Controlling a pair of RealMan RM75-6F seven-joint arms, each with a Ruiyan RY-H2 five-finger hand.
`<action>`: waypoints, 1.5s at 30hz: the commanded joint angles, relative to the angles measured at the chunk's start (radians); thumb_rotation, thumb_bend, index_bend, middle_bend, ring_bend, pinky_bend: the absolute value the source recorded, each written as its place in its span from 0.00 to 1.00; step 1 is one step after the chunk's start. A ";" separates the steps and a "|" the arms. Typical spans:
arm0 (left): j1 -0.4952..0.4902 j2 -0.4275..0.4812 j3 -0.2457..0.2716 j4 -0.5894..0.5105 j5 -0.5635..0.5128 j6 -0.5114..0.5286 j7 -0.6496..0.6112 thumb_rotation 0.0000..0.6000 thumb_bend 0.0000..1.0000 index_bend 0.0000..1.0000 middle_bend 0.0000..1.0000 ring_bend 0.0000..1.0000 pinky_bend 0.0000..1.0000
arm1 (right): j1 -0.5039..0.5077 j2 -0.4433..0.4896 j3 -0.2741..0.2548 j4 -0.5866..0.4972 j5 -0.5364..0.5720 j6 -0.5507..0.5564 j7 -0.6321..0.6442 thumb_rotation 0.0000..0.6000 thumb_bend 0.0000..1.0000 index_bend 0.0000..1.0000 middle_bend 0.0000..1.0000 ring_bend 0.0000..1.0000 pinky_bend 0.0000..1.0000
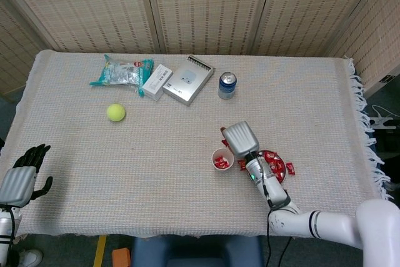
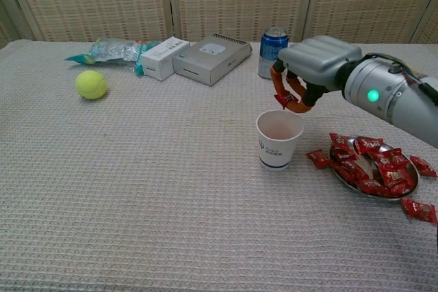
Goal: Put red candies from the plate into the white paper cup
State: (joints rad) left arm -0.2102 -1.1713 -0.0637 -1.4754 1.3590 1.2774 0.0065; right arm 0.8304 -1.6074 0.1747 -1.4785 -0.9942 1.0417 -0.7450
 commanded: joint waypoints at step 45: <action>0.003 -0.011 0.008 -0.008 0.005 0.004 0.031 1.00 0.45 0.00 0.00 0.00 0.17 | -0.288 0.348 -0.398 -0.191 -0.402 0.122 0.204 1.00 0.24 0.44 0.76 0.74 1.00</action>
State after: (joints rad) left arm -0.2076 -1.1825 -0.0560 -1.4836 1.3640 1.2818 0.0377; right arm 0.5691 -1.2727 -0.1994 -1.6947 -1.3696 1.1441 -0.5645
